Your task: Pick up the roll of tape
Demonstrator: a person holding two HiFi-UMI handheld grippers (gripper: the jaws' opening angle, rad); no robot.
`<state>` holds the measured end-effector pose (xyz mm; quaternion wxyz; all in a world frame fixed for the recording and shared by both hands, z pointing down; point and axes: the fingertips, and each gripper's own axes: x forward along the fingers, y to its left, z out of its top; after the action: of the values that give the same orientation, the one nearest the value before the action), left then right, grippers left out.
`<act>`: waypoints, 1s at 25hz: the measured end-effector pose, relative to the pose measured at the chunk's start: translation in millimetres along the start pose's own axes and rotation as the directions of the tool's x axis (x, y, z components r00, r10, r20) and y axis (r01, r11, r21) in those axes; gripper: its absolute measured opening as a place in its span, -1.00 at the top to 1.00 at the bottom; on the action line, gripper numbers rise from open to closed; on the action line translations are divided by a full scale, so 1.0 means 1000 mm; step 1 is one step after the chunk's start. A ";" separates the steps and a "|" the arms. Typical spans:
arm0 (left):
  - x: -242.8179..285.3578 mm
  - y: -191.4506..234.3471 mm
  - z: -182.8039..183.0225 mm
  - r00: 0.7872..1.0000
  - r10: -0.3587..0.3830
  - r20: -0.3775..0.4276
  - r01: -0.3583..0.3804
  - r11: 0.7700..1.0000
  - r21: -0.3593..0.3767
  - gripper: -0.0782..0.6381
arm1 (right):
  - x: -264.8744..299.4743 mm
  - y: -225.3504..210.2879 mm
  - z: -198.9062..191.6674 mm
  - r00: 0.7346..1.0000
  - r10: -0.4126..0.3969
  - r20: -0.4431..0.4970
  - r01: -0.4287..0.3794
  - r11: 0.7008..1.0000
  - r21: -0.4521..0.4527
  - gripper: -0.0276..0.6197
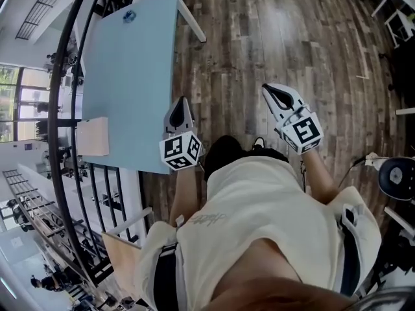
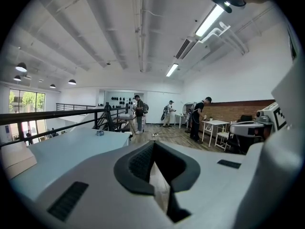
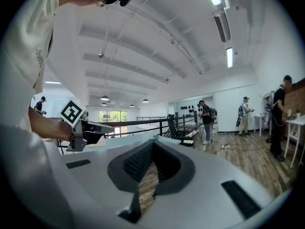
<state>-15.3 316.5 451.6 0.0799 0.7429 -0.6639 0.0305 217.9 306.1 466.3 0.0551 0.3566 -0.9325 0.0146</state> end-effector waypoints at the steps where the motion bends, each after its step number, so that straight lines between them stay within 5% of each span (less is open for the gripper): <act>1: 0.002 0.001 -0.004 1.000 0.006 -0.012 -0.006 1.000 -0.003 0.73 | 0.002 -0.003 -0.001 1.000 0.001 -0.001 -0.001 1.000 0.004 0.90; 7: 0.031 0.018 -0.008 0.999 0.022 -0.044 -0.023 1.000 -0.015 0.73 | 0.018 -0.024 -0.007 0.999 -0.025 -0.026 0.026 0.999 0.022 0.90; 14: 0.115 0.023 -0.014 0.998 -0.049 -0.045 0.047 0.998 -0.035 0.73 | 0.048 -0.070 -0.017 0.993 -0.103 -0.065 0.105 0.994 0.029 0.90; 25: 0.257 0.051 0.036 0.989 -0.148 0.024 0.147 0.989 0.016 0.73 | 0.152 -0.160 0.029 0.981 -0.188 -0.056 0.187 0.982 -0.029 0.90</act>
<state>-38.5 52.9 459.3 0.0683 0.7908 -0.6079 0.0202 209.1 83.9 452.6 0.0879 0.4416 -0.8929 0.0087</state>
